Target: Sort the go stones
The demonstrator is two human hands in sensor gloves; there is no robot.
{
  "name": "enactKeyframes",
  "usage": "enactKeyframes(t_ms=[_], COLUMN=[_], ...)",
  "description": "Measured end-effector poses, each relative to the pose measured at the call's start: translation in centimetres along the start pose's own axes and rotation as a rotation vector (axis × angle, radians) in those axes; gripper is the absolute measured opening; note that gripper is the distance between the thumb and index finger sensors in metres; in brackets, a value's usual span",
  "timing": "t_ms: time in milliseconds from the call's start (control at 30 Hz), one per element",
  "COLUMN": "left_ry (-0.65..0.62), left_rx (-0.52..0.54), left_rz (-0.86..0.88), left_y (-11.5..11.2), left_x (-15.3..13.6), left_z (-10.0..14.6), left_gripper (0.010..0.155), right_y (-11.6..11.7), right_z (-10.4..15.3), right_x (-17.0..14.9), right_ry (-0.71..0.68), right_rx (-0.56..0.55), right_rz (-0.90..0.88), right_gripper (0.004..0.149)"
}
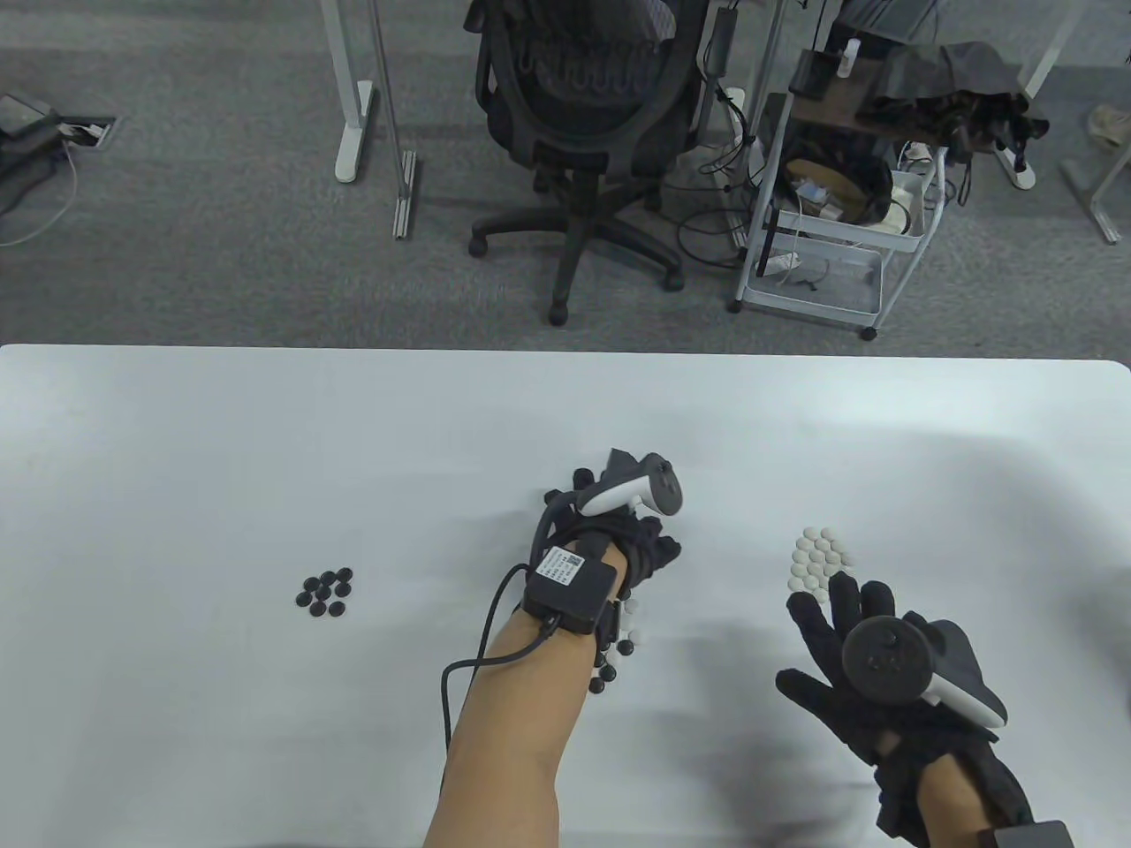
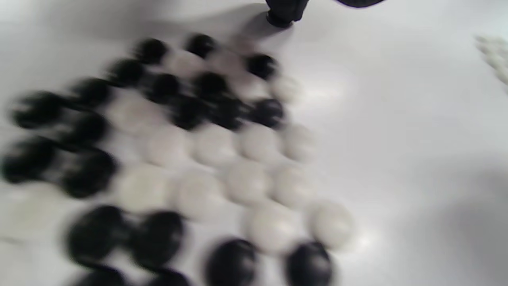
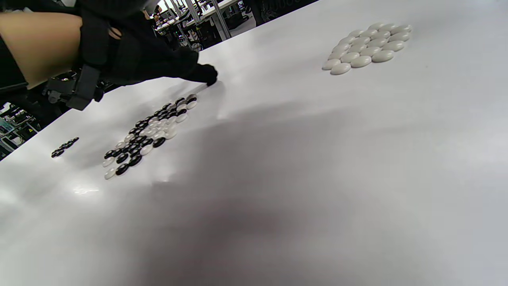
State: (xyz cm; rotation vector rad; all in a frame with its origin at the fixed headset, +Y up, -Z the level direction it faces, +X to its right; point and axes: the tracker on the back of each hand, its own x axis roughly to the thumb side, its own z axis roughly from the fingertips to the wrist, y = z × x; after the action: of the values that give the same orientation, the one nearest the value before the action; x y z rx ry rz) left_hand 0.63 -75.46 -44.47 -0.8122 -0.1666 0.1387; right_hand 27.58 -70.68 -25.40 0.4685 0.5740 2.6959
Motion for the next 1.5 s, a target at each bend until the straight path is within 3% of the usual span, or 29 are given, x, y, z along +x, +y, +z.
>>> enactKeyframes(t_ms=[133, 333, 500, 633, 1200, 1333, 1500], left_ry=[0.126, 0.259, 0.330, 0.351, 0.404, 0.322, 0.107], left_rx=[0.016, -0.054, -0.068, -0.067, -0.065, -0.034, -0.076], left_rz=[0.050, 0.132, 0.158, 0.180, 0.166, 0.149, 0.028], left_y=[1.5, 1.3, 0.0, -0.8, -1.3, -0.4, -0.4], left_x=[-5.9, -15.1, -20.2, -22.5, -24.1, -22.2, -17.2], left_z=[1.4, 5.3, 8.1, 9.5, 11.2, 11.9, 12.7], left_gripper=[0.065, 0.066, 0.067, 0.067, 0.067, 0.066, 0.064], right_y=[-0.2, 0.0, 0.1, 0.2, 0.2, 0.2, 0.2], right_z=[0.1, 0.0, -0.1, -0.1, -0.2, -0.2, -0.2], right_x=[-0.1, 0.2, 0.2, 0.3, 0.4, 0.4, 0.4], right_ry=[-0.002, -0.004, 0.001, 0.004, 0.005, 0.002, 0.002], right_rx=[-0.005, 0.006, 0.012, 0.016, 0.025, 0.023, 0.025], right_rz=[-0.008, 0.002, 0.009, 0.010, 0.012, 0.011, 0.010], right_gripper=[0.081, 0.081, 0.081, 0.081, 0.081, 0.081, 0.081])
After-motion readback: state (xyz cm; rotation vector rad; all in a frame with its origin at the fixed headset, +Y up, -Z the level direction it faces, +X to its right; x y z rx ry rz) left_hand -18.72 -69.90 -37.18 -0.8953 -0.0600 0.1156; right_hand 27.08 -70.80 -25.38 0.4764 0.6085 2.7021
